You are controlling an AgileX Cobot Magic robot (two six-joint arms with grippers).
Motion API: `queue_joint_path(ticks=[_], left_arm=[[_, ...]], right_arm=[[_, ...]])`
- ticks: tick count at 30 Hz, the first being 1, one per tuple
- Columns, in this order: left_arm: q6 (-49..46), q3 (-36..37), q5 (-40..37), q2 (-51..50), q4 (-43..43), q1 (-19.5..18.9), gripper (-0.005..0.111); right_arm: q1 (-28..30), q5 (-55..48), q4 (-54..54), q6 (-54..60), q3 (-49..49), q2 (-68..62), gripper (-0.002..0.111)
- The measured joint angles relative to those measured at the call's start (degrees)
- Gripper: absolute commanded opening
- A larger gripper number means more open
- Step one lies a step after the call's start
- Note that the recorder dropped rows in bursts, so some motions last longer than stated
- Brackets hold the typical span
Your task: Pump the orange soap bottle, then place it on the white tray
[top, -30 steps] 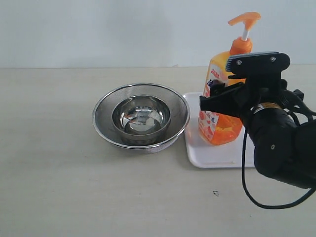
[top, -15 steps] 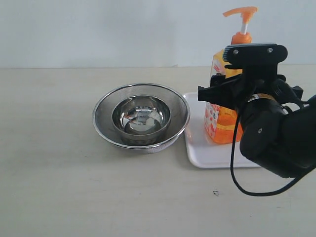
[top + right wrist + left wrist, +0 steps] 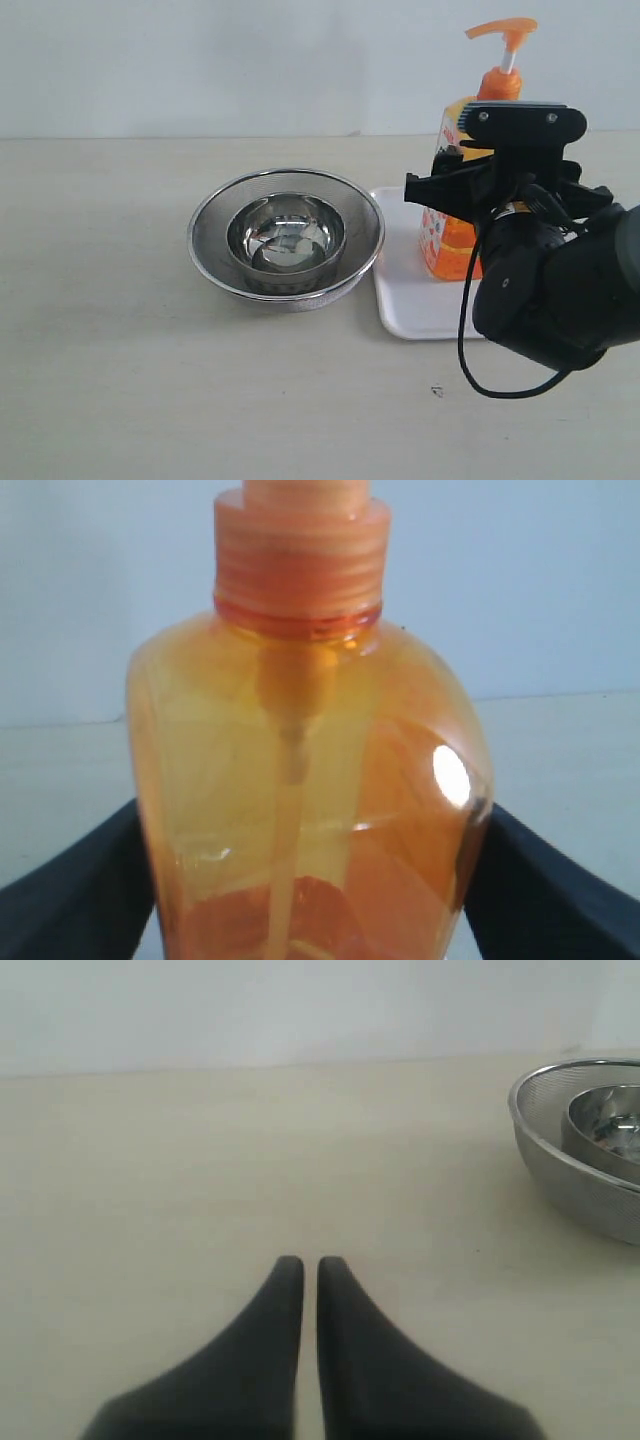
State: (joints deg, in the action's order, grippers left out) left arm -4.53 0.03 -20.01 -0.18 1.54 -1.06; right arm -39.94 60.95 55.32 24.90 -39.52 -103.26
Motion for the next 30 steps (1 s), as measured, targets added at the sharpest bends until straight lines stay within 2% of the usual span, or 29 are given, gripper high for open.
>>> queue_joint_path(ticks=[3,6,8,13,21,30], left_arm=[[0.0,0.0,0.0,0.0,0.0,0.0,0.005],[0.0,0.0,0.0,0.0,0.0,0.0,0.005],[0.0,0.0,0.0,0.0,0.0,0.0,0.005],[0.0,0.0,0.0,0.0,0.0,0.0,0.005],[0.0,0.0,0.0,0.0,0.0,0.0,0.005],[0.0,0.0,0.0,0.0,0.0,0.0,0.005]], right_arm=[[0.0,0.6,-1.3,-1.6,-0.2,-0.6,0.001],[0.0,0.1,-3.0,-2.1,-0.2,-0.7,0.016],[0.0,-0.5,-4.0,-2.1,-0.2,-0.7,0.036],[0.0,-1.4,-5.4,-2.8,-0.4,-0.7,0.106],[0.0,-2.9,-5.2,-2.4,-0.4,-0.8,0.104],[0.0,-6.2,-0.8,3.7,-0.4,3.9,0.104]])
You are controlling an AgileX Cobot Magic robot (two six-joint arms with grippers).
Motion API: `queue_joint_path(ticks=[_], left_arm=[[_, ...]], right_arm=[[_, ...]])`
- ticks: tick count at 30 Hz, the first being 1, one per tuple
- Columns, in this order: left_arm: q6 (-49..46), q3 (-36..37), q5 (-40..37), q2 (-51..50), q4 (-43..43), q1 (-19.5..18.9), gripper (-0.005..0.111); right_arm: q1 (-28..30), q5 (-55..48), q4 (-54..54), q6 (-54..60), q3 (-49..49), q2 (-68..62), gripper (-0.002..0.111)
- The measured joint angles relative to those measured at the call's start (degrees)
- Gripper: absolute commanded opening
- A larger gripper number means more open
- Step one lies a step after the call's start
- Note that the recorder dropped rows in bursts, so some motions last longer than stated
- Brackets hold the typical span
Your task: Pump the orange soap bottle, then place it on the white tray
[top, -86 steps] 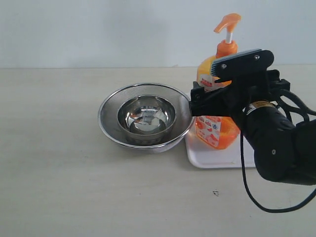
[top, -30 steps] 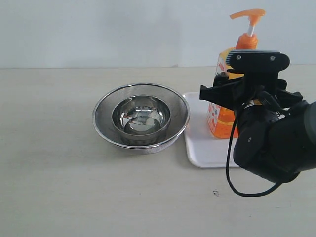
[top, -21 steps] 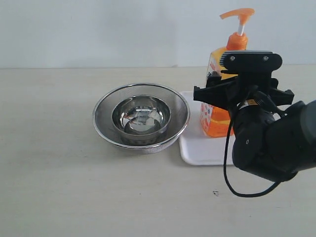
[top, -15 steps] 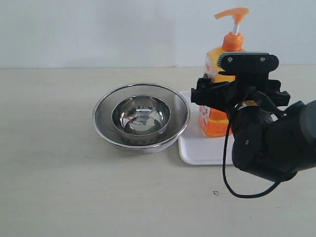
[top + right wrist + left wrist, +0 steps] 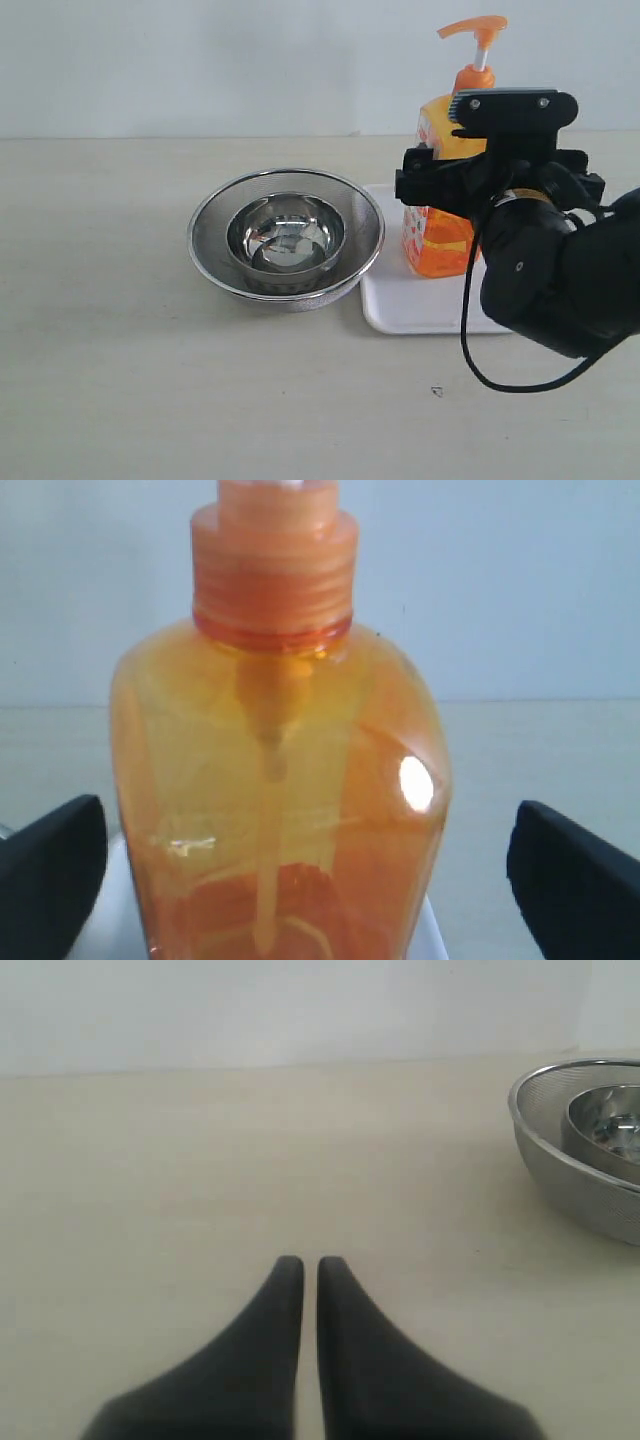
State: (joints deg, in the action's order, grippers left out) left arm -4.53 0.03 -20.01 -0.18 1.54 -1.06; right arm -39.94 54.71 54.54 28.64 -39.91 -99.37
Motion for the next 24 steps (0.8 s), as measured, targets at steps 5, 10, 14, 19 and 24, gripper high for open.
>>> queue_joint_path(ticks=[5,10,14,19,24], left_arm=[[0.0,0.0,0.0,0.0,0.0,0.0,0.005],[0.0,0.0,0.0,0.0,0.0,0.0,0.005],[0.0,0.0,0.0,0.0,0.0,0.0,0.005],[0.0,0.0,0.0,0.0,0.0,0.0,0.005],[0.0,0.0,0.0,0.0,0.0,0.0,0.005]], right_arm=[[0.0,-6.8,2.1,4.5,0.0,4.4,0.104],[0.0,-11.8,3.1,6.6,0.0,6.5,0.104],[0.0,-16.7,3.3,7.4,0.0,6.8,0.104],[0.0,-21.3,5.1,10.7,0.0,9.3,0.104],[0.0,-25.1,10.5,17.4,0.0,13.7,0.104]])
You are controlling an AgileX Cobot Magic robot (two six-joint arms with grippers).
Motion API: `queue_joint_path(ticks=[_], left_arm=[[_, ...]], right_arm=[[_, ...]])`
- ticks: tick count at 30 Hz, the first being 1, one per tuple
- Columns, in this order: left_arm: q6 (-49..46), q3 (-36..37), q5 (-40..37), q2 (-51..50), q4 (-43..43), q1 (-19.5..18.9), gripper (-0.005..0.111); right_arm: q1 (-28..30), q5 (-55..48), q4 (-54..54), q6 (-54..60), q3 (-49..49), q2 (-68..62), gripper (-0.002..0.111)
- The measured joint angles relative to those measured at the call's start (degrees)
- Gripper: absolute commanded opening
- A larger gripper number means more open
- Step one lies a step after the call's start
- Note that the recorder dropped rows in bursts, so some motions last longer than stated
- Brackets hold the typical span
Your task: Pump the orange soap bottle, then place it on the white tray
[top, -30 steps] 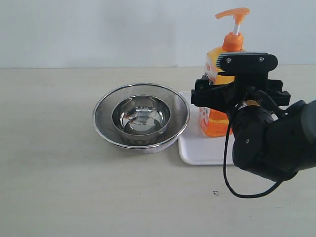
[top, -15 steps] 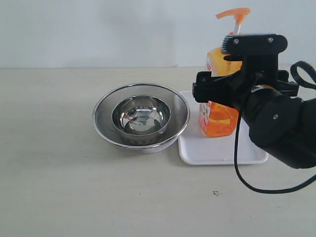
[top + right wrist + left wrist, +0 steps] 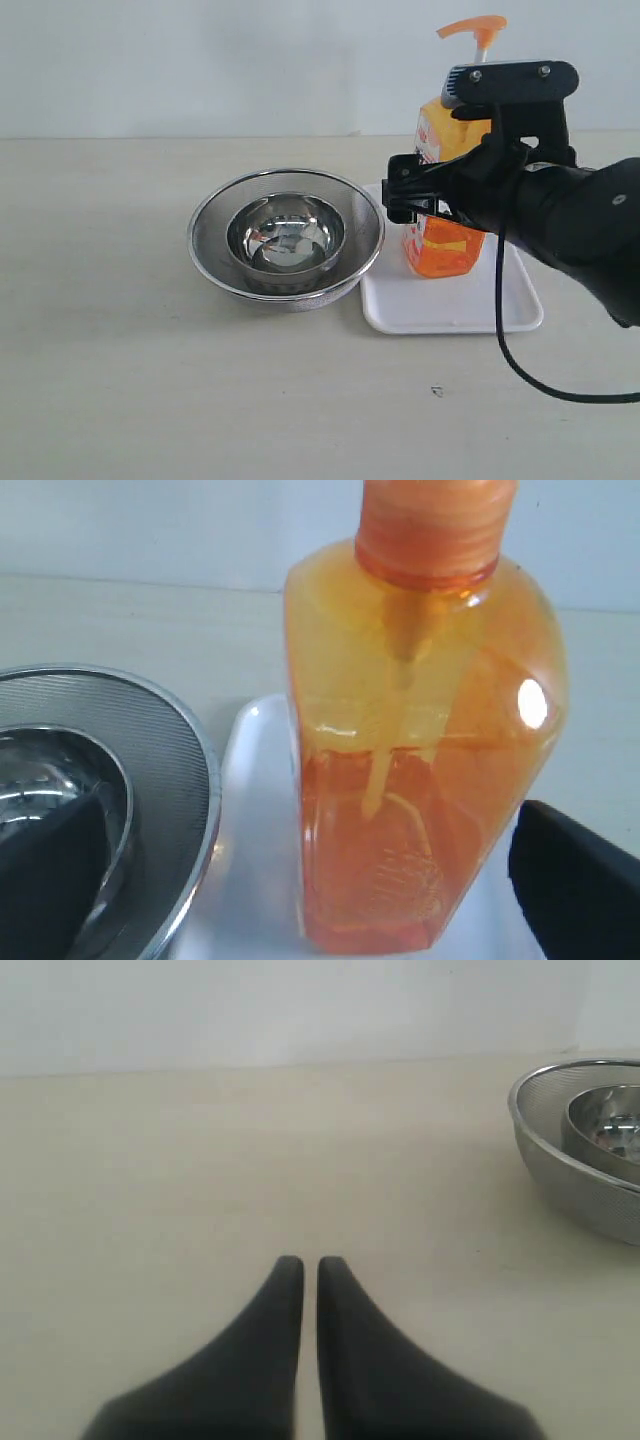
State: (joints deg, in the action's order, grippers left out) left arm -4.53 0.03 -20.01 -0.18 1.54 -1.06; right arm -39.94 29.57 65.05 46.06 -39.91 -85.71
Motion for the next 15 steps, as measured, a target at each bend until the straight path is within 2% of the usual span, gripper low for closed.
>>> queue_joint_path(ticks=[11,15], left_arm=[[0.0,0.0,0.0,0.0,0.0,0.0,0.005],[0.0,0.0,0.0,0.0,0.0,0.0,0.005]], right_arm=[[0.0,-10.8,22.5,22.8,1.4,9.4,0.104],[0.0,-12.6,26.7,25.3,4.5,10.4,0.104]])
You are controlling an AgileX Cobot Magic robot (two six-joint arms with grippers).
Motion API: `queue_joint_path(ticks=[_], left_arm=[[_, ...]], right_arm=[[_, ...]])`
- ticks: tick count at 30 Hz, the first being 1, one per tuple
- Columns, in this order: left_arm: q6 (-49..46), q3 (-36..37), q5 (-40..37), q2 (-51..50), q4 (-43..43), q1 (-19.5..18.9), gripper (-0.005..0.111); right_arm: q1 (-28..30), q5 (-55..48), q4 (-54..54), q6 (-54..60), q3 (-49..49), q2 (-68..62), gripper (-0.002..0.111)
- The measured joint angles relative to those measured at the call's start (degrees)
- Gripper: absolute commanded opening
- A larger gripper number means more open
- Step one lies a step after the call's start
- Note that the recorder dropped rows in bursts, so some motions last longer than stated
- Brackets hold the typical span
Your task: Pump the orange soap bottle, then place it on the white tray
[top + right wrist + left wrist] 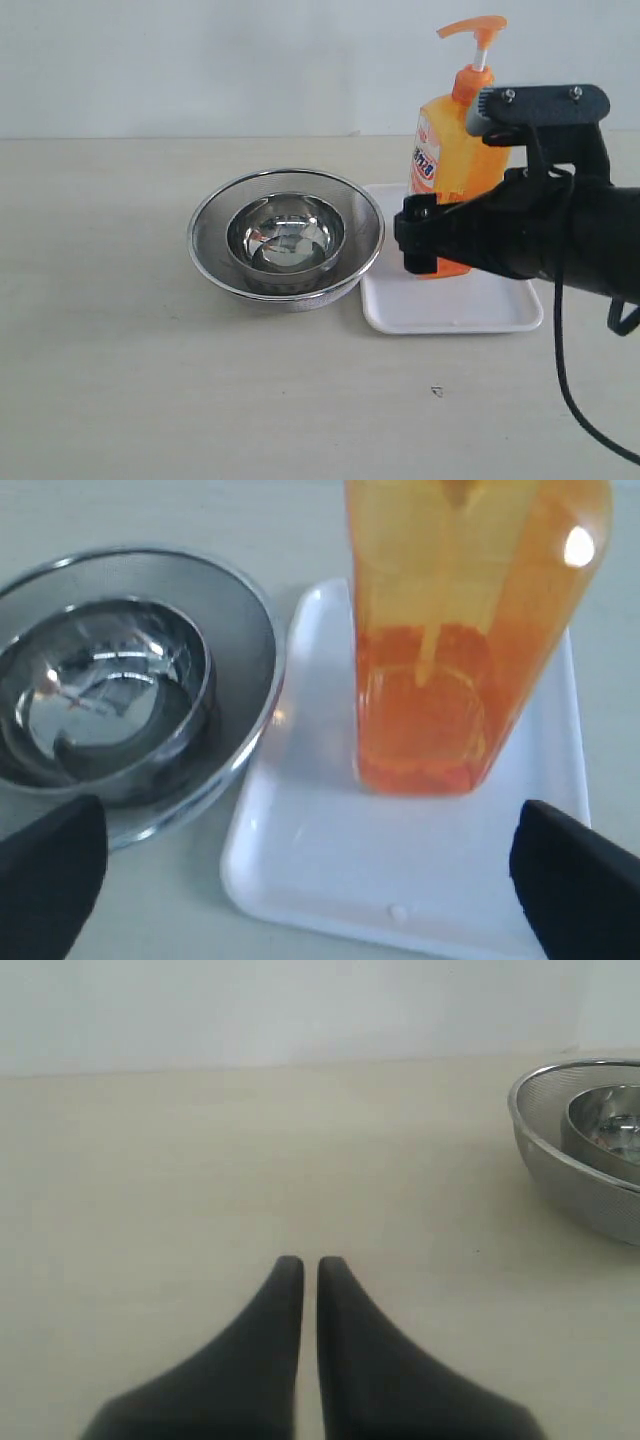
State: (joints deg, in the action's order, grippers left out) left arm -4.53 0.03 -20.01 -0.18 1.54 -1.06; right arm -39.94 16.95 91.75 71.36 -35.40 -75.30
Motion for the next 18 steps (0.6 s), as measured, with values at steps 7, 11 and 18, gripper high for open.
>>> queue_joint_path(ticks=[7,11,18], left_arm=[[0.0,0.0,0.0,0.0,0.0,0.0,0.005],[0.0,0.0,0.0,0.0,0.0,0.0,0.005],[0.0,0.0,0.0,0.0,0.0,0.0,0.005]], right_arm=[[0.0,-8.9,4.9,0.5,5.3,1.1,0.078],[0.0,-16.9,5.3,0.5,7.8,3.1,0.022],[0.0,-34.4,5.3,-0.1,11.5,7.4,0.001]])
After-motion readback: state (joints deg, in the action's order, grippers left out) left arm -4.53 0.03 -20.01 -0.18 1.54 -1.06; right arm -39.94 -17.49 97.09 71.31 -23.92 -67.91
